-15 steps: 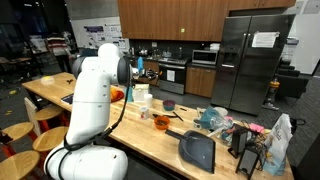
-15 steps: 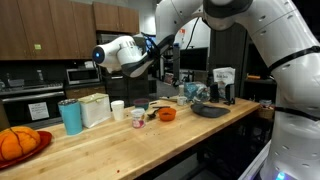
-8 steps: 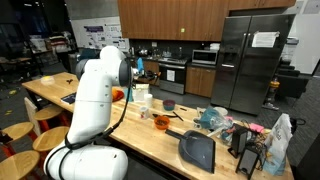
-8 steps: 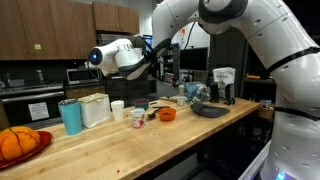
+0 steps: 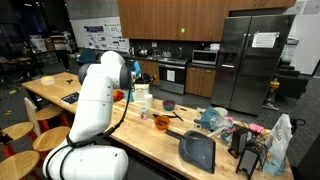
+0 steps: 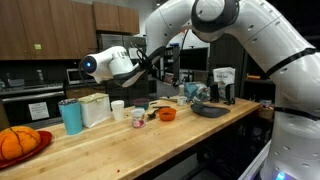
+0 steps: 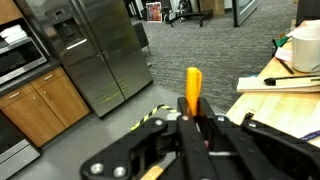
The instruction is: Put the orange and black pen in the stacked white cups.
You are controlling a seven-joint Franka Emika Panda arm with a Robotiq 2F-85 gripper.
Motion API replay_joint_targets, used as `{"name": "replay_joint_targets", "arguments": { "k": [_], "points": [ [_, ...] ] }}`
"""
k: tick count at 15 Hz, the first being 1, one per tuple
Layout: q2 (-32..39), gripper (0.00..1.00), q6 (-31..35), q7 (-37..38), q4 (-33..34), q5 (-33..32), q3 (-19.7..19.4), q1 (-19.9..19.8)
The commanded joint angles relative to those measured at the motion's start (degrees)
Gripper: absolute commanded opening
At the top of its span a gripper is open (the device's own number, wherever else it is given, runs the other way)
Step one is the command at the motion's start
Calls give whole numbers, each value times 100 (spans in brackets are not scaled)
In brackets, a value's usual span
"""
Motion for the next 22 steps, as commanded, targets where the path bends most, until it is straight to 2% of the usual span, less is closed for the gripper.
{"name": "replay_joint_targets", "arguments": {
  "k": [1, 22],
  "points": [
    [260, 3, 203, -164, 301, -158, -161, 89],
    [720, 3, 465, -184, 341, -95, -233, 266]
  ]
}}
